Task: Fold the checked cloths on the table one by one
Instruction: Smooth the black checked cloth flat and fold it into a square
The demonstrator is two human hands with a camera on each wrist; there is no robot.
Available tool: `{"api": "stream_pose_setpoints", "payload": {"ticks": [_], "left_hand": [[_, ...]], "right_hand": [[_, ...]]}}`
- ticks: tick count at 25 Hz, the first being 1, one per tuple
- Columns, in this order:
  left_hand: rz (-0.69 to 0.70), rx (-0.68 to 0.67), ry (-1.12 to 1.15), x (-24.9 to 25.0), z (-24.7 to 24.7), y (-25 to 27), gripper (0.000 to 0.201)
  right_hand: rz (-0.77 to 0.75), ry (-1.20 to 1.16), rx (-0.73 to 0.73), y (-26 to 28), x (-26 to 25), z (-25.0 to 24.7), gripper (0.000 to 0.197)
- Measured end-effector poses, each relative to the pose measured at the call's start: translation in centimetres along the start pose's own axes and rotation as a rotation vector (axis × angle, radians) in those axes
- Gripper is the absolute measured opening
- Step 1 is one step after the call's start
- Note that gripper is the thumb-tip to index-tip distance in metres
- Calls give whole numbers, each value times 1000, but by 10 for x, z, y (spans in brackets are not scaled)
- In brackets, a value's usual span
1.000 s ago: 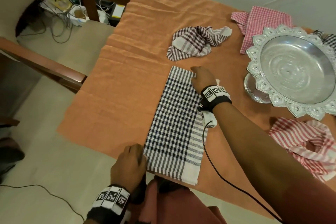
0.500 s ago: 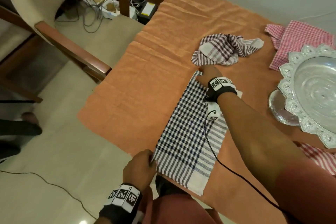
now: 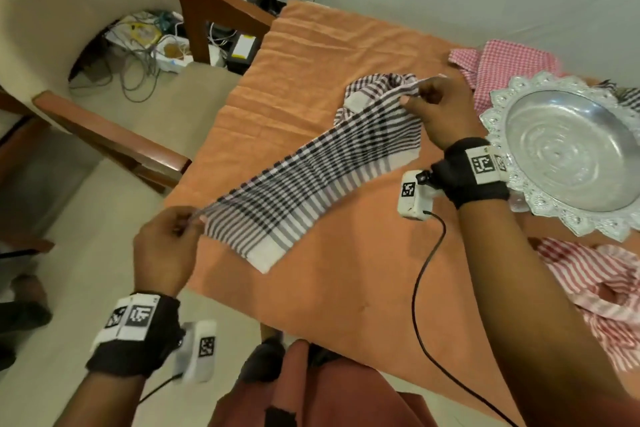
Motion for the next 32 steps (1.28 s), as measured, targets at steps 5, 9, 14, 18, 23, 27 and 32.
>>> {"api": "stream_pose_setpoints", "payload": {"ticks": [5, 9, 14, 18, 23, 27, 32], "left_hand": [[212, 93, 205, 36, -58, -46, 12], [295, 80, 405, 32, -69, -51, 16], [334, -9, 510, 15, -74, -56, 12], [390, -193, 401, 23, -35, -60, 9], [406, -382, 107, 13, 54, -93, 9], [410, -402, -15, 21, 85, -114, 10], [404, -442, -144, 45, 111, -133, 14]], "right_hand": [[1, -98, 182, 83, -36, -54, 14], [96, -83, 223, 164, -47, -65, 11], [172, -134, 253, 244, -60, -64, 11], [352, -1, 260, 268, -22, -51, 5], [601, 196, 176, 251, 61, -24, 17], [669, 267, 181, 219, 101, -15, 11], [715, 404, 165, 184, 126, -13, 13]]}}
Point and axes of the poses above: each hand's wrist, its own y-axis away from the middle knuckle, its own z-axis out of the palm, x = y × z, the point moved 7 cm from there along -y, towards the middle knuckle, and after that the axes turned 4 degrees about -y, right-handed, at the moved point
